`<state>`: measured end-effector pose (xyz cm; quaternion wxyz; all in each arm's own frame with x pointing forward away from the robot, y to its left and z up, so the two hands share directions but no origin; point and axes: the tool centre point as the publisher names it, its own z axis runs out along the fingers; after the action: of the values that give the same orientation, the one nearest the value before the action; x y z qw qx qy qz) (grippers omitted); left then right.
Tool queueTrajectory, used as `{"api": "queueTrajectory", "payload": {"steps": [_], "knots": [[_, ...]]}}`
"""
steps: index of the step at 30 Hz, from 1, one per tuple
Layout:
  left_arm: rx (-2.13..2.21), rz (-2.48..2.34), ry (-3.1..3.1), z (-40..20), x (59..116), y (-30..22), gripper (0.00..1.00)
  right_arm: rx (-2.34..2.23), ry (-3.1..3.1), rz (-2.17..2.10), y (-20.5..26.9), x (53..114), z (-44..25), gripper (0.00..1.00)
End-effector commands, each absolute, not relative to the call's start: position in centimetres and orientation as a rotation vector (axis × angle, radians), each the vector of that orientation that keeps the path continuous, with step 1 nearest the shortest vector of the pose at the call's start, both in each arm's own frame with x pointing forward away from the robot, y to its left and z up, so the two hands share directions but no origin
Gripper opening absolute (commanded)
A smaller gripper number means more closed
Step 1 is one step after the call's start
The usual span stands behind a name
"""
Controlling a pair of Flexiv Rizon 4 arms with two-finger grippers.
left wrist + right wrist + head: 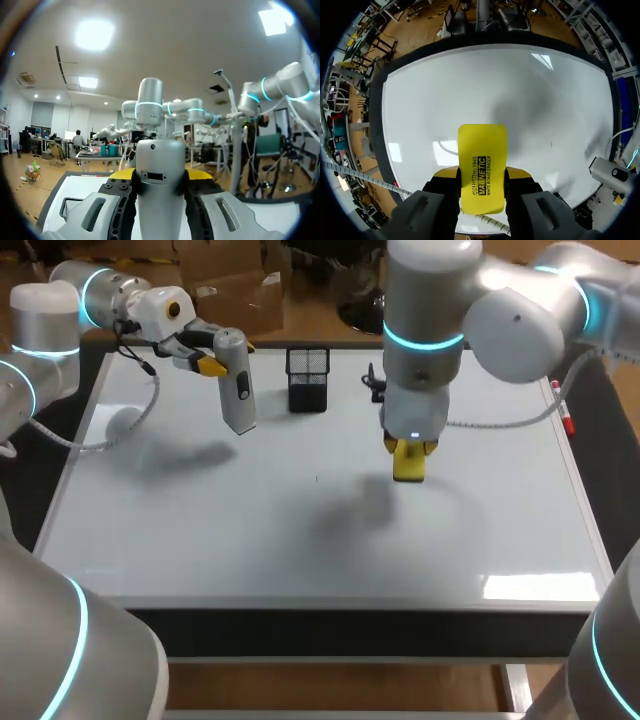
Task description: Pick up the inspection probe, press it on each red-marked spot on the whiteboard one by one, put down the probe, pick up the eraser, and wipe off all the red marks.
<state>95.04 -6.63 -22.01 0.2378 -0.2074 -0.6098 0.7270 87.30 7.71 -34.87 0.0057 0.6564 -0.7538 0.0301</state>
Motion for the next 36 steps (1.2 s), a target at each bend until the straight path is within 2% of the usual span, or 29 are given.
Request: {"api": "queueTrajectory", "payload": {"steps": [1, 36], "knots": [[-0.602, 1.968, -1.641, -22.1, 95.8, -6.4, 0.0, 2.057, -2.33, 0.054, 7.6, 90.0, -35.1, 0.0], [-0.602, 1.968, -1.641, -22.1, 95.8, -6.4, 0.0, 2.143, -2.222, -0.144, 10.1, 104.9, -39.4, 0.0]]}}
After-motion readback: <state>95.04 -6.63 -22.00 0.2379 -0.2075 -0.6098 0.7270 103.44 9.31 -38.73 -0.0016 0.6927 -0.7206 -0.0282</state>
